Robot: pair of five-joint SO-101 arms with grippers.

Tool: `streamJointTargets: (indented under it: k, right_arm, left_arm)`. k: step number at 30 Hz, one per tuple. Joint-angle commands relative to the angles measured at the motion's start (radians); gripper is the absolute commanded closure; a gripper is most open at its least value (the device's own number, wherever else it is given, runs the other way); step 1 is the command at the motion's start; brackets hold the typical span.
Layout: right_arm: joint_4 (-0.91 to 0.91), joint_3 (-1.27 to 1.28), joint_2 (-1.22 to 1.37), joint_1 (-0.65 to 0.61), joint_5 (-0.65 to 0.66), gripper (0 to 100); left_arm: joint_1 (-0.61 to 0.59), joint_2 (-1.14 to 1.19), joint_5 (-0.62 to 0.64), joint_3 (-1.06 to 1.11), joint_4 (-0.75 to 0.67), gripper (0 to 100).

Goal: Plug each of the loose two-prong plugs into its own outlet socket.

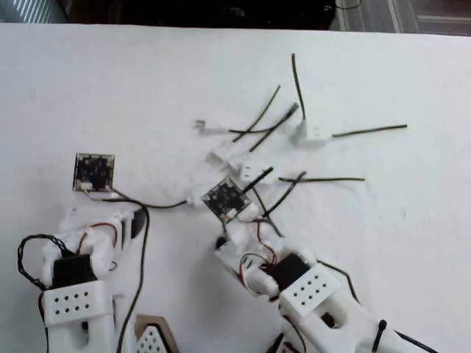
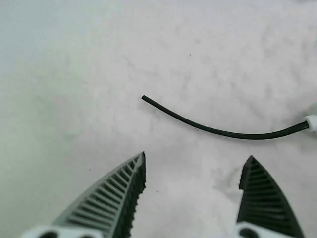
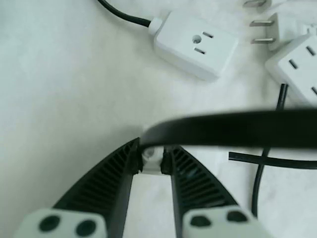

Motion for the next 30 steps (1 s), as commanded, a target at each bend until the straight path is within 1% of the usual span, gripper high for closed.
streamJointTargets:
  k: [1, 7, 9, 11, 13, 16, 18, 19, 24, 25, 27, 30]
  right_arm:
    - [-0.025, 0.023, -0.015, -0.004, -0.006, 98.1]
    - [-0.022, 0.035, -0.015, -0.004, 0.003, 97.7]
    - [-0.019, 0.034, -0.015, -0.004, 0.003, 95.2]
    - [-0.018, 0.029, -0.019, -0.004, 0.003, 86.7]
    - [0.005, -0.005, -0.018, -0.004, 0.003, 74.6]
    - [0.113, -0.103, -0.021, -0.005, 0.003, 56.9]
    - [0.206, -0.189, -0.018, -0.005, 0.003, 49.1]
    - [0.254, -0.229, -0.018, -0.005, 0.003, 47.2]
    - [0.438, -0.353, -0.018, -0.004, 0.008, 46.6]
    - [0.467, -0.361, -0.018, -0.004, 0.034, 46.6]
    - [0.513, -0.362, -0.018, 0.005, 0.126, 46.6]
    - [0.541, -0.361, -0.018, 0.064, 0.241, 46.6]
  left_arm:
    - [-0.008, -0.012, 0.002, 0.0, -0.018, 69]
    - [-0.008, -0.012, 0.002, 0.0, -0.018, 69]
    - [-0.008, -0.012, 0.002, 0.002, -0.018, 69]
    - [-0.008, -0.012, 0.002, 0.002, -0.018, 69]
    - [-0.008, -0.012, 0.002, 0.002, -0.018, 69]
    - [-0.008, -0.012, 0.002, 0.002, -0.018, 69]
    - [-0.008, -0.012, 0.002, 0.002, -0.018, 69]
    - [-0.008, -0.012, 0.002, 0.002, -0.018, 69]
    - [-0.008, -0.012, 0.002, 0.002, -0.018, 69]
    - [-0.008, -0.012, 0.002, 0.002, -0.018, 69]
    - [-0.008, -0.012, 0.002, 0.002, -0.018, 69]
    - [-0.008, -0.012, 0.002, 0.002, -0.018, 69]
